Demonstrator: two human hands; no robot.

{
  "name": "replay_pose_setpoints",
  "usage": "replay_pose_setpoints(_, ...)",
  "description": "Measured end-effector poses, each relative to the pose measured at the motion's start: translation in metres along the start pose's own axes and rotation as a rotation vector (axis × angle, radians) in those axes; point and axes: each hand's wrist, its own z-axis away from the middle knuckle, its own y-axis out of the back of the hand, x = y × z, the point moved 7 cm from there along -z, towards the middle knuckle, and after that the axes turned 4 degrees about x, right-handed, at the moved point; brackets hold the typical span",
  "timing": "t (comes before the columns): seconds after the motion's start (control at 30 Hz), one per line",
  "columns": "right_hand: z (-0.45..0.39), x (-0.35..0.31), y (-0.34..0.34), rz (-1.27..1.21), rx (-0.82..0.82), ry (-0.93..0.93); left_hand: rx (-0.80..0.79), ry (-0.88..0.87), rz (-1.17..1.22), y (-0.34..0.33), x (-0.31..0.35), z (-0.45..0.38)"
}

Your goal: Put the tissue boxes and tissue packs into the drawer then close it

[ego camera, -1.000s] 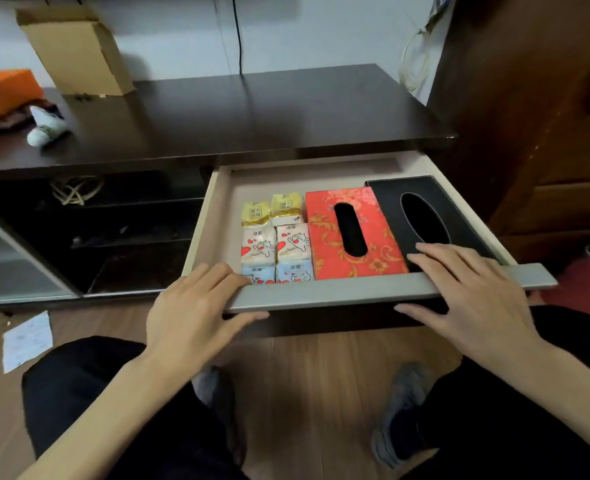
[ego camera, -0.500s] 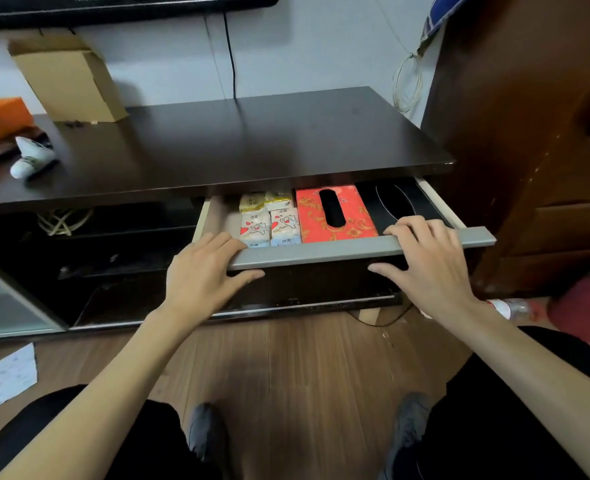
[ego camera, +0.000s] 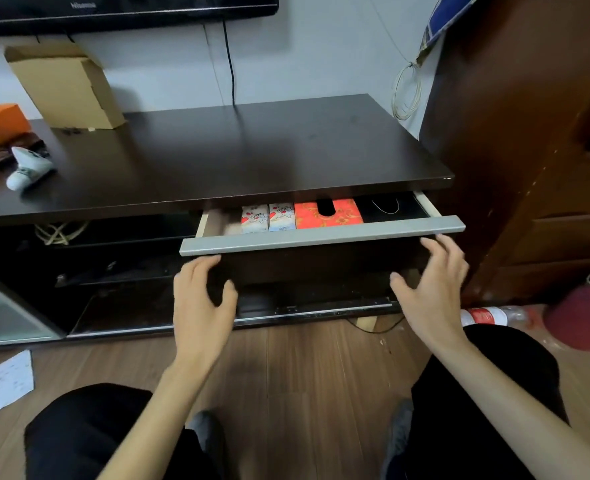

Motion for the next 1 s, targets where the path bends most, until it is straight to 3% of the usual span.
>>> replay_pose_setpoints(0.07,0.000,0.012,-0.003,-0.030,-0.011,-0.114,-0.023,0.094,0.016,-0.001,-0.010,0.017)
replay_pose_setpoints(0.13,-0.008,0.012,-0.015,-0.027,-0.087,-0.144,-0.084,0.129,-0.036,-0.012,-0.013,0.013)
replay_pose_setpoints(0.3,-0.021,0.000,-0.034,-0.092,-0.084,-0.195,-0.138,0.147,-0.079,-0.034,-0.008,-0.008)
replay_pose_setpoints(0.47,-0.041,-0.003,-0.051,-0.077,-0.105,-0.176,-0.193,0.121,-0.154,-0.054,-0.019,-0.026)
replay_pose_setpoints(0.7,-0.085,0.000,-0.094,-0.073,-0.144,-0.207,-0.265,0.232,-0.161,-0.090,-0.032,-0.068)
replay_pose_setpoints(1.0,-0.115,0.008,-0.124,0.019,-0.158,-0.125,-0.415,0.139,-0.188,-0.117,-0.039,-0.104)
